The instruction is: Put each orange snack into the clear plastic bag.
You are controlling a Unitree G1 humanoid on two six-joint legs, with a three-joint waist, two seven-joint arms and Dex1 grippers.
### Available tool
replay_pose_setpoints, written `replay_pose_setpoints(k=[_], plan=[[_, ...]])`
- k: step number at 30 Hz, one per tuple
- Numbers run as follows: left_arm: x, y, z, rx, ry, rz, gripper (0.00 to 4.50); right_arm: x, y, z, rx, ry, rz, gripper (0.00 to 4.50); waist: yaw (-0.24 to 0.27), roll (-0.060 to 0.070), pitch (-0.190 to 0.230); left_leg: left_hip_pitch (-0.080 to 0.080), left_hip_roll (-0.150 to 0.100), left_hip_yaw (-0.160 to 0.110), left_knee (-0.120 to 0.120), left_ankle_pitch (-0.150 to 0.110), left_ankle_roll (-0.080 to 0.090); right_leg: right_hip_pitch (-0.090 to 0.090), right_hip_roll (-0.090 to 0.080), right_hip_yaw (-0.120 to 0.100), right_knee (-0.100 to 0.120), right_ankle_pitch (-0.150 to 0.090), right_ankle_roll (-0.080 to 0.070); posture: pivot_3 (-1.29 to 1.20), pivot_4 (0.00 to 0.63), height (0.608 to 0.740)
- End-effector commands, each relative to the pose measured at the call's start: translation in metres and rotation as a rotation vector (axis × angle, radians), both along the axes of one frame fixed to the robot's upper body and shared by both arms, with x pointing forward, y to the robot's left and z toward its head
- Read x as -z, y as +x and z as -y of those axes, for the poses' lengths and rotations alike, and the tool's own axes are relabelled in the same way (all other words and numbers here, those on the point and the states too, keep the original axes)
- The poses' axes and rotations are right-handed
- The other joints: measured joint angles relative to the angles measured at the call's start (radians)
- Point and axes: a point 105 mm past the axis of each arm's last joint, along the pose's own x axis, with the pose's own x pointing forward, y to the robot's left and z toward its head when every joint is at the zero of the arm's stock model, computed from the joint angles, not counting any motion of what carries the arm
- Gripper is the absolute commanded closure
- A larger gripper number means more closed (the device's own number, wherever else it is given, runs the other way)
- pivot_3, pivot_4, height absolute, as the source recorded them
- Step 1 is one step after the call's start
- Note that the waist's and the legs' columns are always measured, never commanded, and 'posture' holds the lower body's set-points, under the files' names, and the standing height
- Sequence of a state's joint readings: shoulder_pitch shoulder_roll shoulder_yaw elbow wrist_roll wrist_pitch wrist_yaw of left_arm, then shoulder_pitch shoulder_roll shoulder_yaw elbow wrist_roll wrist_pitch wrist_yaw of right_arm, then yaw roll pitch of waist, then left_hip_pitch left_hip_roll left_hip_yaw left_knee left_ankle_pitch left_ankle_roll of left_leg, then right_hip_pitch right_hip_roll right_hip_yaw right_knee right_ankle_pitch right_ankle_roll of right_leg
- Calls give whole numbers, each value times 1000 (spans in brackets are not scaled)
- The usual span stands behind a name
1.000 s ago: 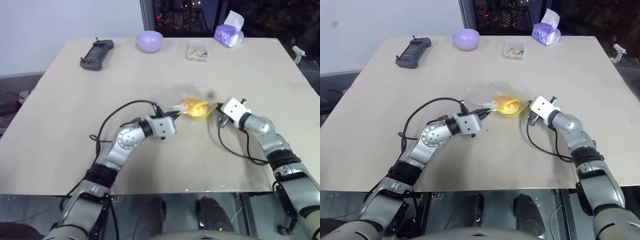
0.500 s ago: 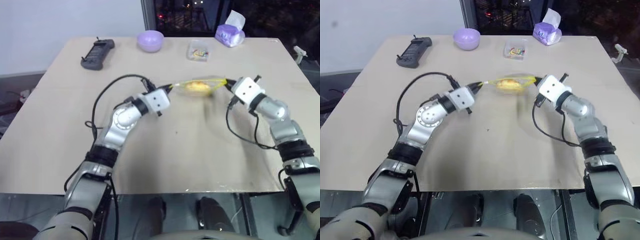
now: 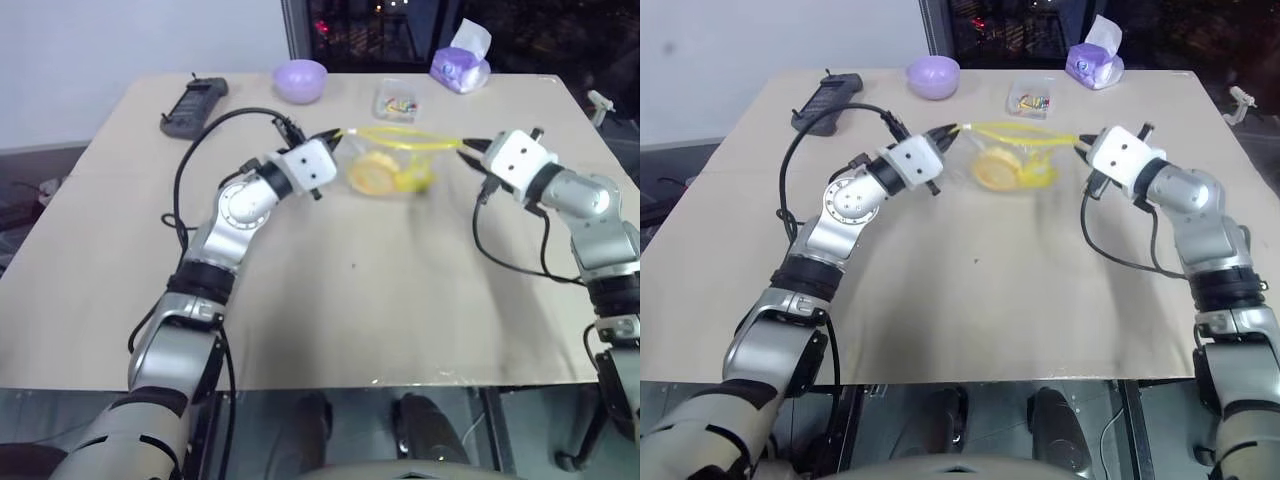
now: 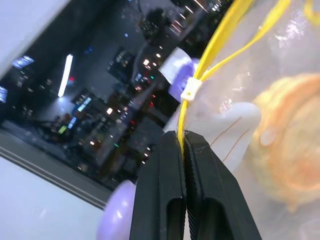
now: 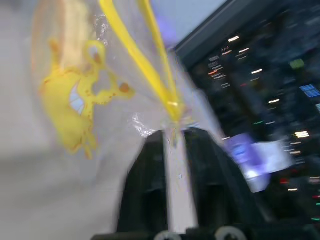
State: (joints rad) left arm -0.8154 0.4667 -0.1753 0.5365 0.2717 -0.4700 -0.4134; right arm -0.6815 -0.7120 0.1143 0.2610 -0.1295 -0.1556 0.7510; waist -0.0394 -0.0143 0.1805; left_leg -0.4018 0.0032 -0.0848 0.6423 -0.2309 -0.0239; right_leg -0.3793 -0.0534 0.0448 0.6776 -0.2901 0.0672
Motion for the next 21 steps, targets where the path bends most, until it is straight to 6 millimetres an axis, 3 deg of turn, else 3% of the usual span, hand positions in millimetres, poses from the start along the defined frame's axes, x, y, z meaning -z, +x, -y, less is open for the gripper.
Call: replay_pose_setpoints(k=[1, 2, 8, 11, 16, 21], plan=[[-5, -9, 3, 49, 37, 46, 4500, 2, -21, -9, -100, -72, -75, 1922, 1, 0, 0, 0, 0, 0, 0, 0, 0, 0, 0, 0, 0, 0, 0, 0, 150, 740], [-4, -10, 2, 51, 42, 44, 4500, 3, -26, -10, -117, -82, -101, 1447, 1, 0, 0, 0, 0, 0, 0, 0, 0, 0, 0, 0, 0, 0, 0, 0, 150, 740], [-2, -17, -1, 76, 51, 41, 4500, -30, -32, -29, -159, -9, -37, 1447, -4, 0, 0, 1, 0, 0, 1, 0, 0, 0, 0, 0, 2, 0, 0, 0, 150, 740], [2, -26, 2, 119, 70, 35, 4500, -45, -35, -55, -236, 65, -11, 1447, -3, 0, 0, 1, 1, -1, 1, 0, 0, 0, 0, 0, 2, 0, 0, 0, 150, 740], [-3, -31, 6, 149, 83, 44, 4500, -43, -42, -106, -403, 151, -54, 1447, -2, 0, 0, 1, 1, -1, 1, 0, 0, 0, 0, -1, 1, 0, 0, 0, 150, 740], [-9, -36, 11, 180, 98, 58, 4500, -46, -37, -130, -451, 149, 8, 1447, 5, 0, 0, 0, 0, -2, 1, 0, 0, 0, 0, -1, 1, 0, 0, 0, 150, 740]])
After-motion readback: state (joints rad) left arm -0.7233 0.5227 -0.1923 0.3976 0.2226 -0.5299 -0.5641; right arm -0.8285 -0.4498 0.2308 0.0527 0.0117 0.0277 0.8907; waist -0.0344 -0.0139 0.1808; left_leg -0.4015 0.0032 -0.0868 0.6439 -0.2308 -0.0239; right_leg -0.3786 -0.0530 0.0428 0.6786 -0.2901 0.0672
